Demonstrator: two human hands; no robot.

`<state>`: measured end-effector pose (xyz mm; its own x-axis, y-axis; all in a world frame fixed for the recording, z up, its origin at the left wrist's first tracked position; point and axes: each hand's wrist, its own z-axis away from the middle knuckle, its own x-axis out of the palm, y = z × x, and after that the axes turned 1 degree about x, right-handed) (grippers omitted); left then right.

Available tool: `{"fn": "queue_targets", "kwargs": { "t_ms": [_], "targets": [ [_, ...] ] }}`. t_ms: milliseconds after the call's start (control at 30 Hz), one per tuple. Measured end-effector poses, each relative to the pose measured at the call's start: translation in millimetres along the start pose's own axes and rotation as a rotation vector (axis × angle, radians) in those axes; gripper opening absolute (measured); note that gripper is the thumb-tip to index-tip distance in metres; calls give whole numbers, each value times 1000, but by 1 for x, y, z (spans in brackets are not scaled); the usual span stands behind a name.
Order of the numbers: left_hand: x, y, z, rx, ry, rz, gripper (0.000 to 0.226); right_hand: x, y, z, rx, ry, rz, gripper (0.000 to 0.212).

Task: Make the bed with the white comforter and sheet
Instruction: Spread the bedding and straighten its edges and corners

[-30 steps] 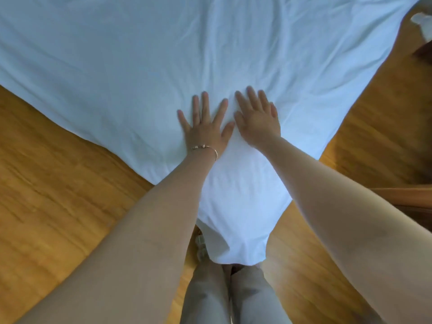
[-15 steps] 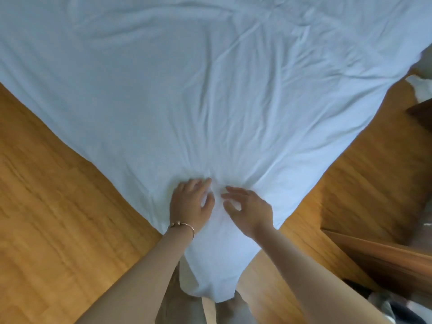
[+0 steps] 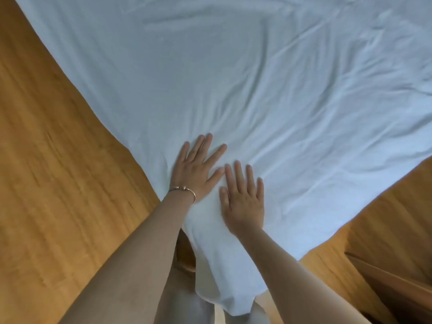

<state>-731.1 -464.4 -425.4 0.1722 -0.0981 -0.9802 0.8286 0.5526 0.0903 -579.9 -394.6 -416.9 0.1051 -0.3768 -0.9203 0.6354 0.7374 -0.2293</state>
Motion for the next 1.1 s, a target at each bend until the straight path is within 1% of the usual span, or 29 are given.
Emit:
{"fn": "queue_targets", "kwargs": {
  "t_ms": [67, 100, 167, 233, 300, 367, 400, 433, 467, 500, 567, 600, 733, 833, 867, 900, 967, 1000, 1033, 1067, 1100],
  "targets": [
    [-1, -22, 14, 34, -8, 12, 61, -4, -7, 12, -40, -54, -50, 57],
    [-2, -37, 16, 53, -17, 21, 62, -9, -10, 11, -39, -46, -102, 58],
    [-8, -74, 6, 91, -21, 1, 63, -24, -18, -11, 8, 68, -162, 54],
    [-22, -115, -22, 83, -31, 3, 62, -36, -33, -62, 101, 214, -143, 53],
    [-35, -158, -52, -69, -53, 60, 60, -53, -55, -125, 248, 281, -150, 54],
    [-39, -201, -71, -229, -91, 157, 58, -61, -84, -184, 425, 276, -213, 53],
    [-41, -216, -72, -237, -125, 175, 58, -62, -103, -205, 501, 244, -222, 53],
    [-43, -228, -69, -210, -138, 177, 58, -59, -126, -218, 531, 202, -202, 54],
    [-43, -240, -69, -165, -145, 159, 58, -51, -154, -228, 504, 170, -164, 54],
    [-46, -252, -75, -121, -142, 141, 57, -43, -186, -237, 421, 133, -131, 54],
    [-56, -281, -94, -44, -82, 110, 53, -30, -245, -251, 208, 77, -96, 54],
    [-65, -296, -108, -22, -48, 91, 52, -28, -267, -260, 161, 71, -93, 54],
    [-101, -368, -183, -10, 8, 83, 54, -33, -309, -309, 260, 96, -124, 54],
    [-125, -415, -246, 107, -54, 66, 52, -42, -324, -347, 238, 108, -125, 55],
    [-128, -427, -266, 156, -76, 58, 52, -47, -326, -362, 295, 124, -156, 56],
    [-131, -439, -285, 197, -100, 44, 53, -52, -327, -380, 420, 176, -213, 57],
    [-132, -459, -313, 217, -128, 38, 58, -64, -319, -411, 820, 334, -370, 60],
    [-132, -474, -330, 206, -125, 28, 60, -72, -319, -434, 977, 374, -417, 59],
    [-133, -490, -348, 186, -123, 16, 61, -79, -324, -459, 1068, 366, -438, 57],
    [-134, -507, -364, 172, -118, 17, 60, -84, -334, -479, 1091, 347, -434, 55],
    [-136, -526, -378, 153, -113, 15, 60, -89, -350, -498, 1057, 306, -398, 53]
  ]
}}
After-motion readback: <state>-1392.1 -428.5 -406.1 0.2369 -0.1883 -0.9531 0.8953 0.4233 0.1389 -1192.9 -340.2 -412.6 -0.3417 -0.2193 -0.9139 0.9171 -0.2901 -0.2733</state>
